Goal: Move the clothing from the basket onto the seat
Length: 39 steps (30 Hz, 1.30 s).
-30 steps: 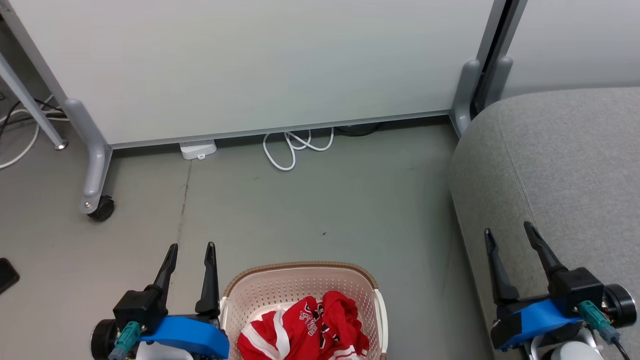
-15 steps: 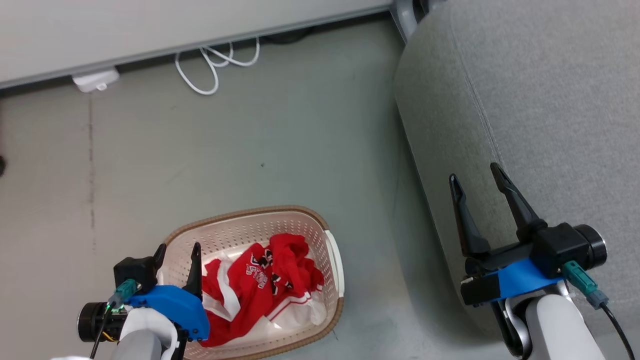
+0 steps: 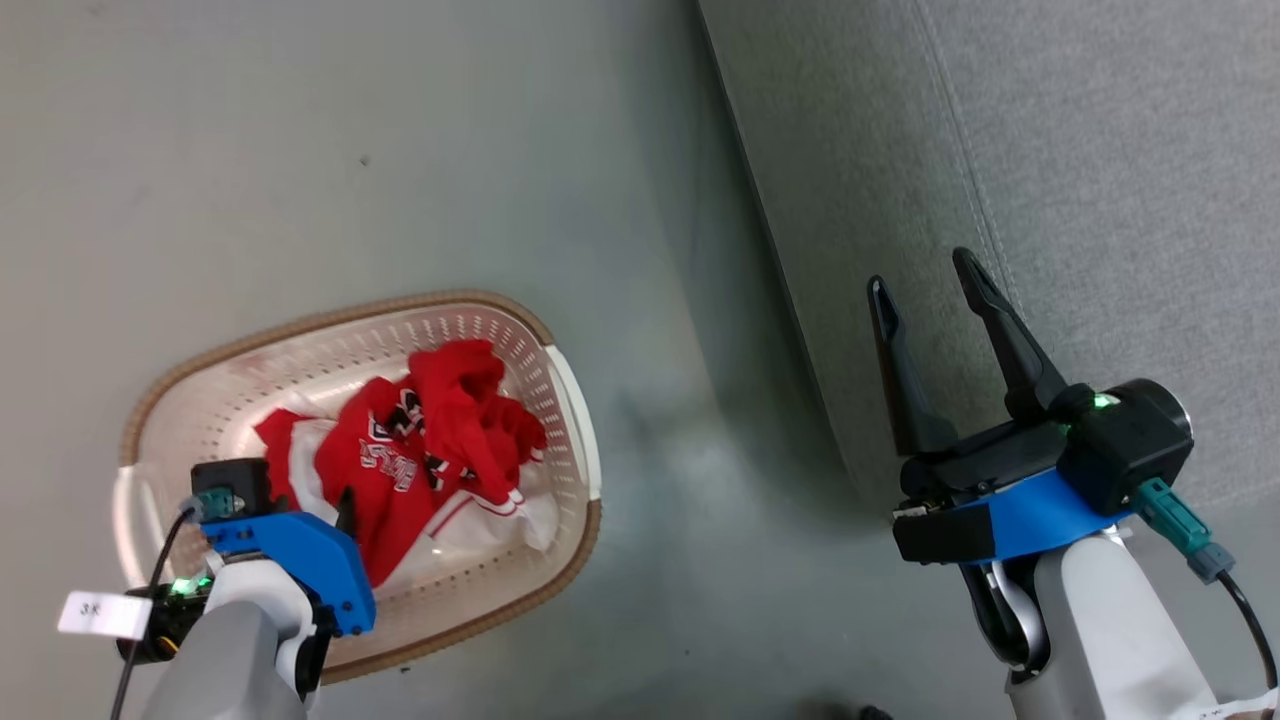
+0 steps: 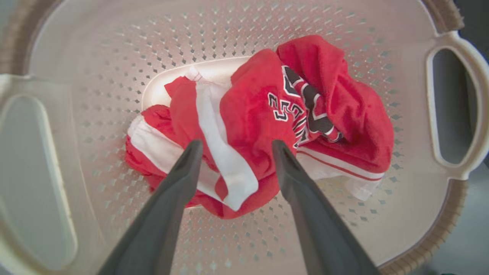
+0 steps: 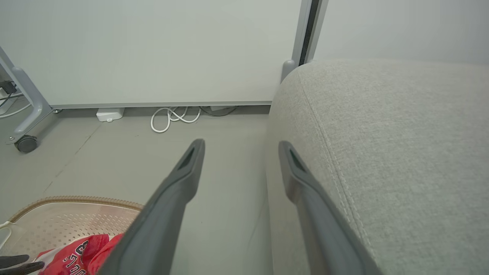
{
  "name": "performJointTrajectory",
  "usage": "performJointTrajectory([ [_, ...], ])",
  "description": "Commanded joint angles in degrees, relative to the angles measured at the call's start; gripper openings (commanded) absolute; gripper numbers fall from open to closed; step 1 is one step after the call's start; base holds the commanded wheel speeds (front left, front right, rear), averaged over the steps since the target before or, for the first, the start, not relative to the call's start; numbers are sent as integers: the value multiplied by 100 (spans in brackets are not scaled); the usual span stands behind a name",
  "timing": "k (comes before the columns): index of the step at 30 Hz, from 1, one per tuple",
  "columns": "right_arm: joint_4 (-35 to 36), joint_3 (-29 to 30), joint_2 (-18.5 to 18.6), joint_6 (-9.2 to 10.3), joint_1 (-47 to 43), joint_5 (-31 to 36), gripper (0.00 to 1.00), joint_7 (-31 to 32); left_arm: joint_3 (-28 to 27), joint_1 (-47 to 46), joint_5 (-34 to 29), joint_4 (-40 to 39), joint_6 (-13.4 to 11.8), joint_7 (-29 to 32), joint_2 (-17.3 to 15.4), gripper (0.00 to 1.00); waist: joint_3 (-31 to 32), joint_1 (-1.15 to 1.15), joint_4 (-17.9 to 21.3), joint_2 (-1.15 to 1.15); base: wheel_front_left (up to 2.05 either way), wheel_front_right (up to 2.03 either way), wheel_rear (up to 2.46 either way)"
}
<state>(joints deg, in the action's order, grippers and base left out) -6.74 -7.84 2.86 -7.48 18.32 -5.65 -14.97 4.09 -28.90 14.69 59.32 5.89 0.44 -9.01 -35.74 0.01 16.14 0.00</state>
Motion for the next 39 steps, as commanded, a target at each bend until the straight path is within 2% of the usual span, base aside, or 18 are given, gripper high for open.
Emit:
performJointTrajectory([
  [1,56,-38,4,-3,123,-47,100,-31,-34,-174,31,89,-58,70,-56,100,-335,-1,202,0,0,0,0],
  [9,207,-241,4,-3,272,-223,100,-32,-145,-635,134,520,-483,346,-146,100,-760,-1,360,0,0,0,0],
  [14,273,-331,4,-3,320,-315,100,-32,-241,-819,269,753,-604,553,-140,100,-955,-1,437,0,0,0,0],
  [15,283,-340,5,-2,328,-323,100,-32,-230,-850,279,784,-597,582,-145,89,-982,-1,449,0,0,0,0],
  [16,290,-344,5,-2,327,-347,100,-33,-214,-882,285,803,-565,588,-155,44,-1003,-1,459,0,0,0,0],
  [17,289,-340,5,-3,328,-364,100,-33,-202,-908,293,814,-531,586,-160,4,-1022,-1,465,0,0,0,0],
  [18,286,-336,5,-3,329,-370,100,-33,-188,-928,293,825,-496,572,-158,0,-1037,-1,468,0,0,0,0],
  [32,234,-304,5,-3,383,-404,100,-33,-54,-1084,361,983,-296,445,-125,0,-995,-1,410,0,0,0,0],
  [39,121,-349,7,-3,402,-377,100,-33,130,-990,299,1045,-147,288,-45,0,-651,-1,239,0,0,0,0],
])
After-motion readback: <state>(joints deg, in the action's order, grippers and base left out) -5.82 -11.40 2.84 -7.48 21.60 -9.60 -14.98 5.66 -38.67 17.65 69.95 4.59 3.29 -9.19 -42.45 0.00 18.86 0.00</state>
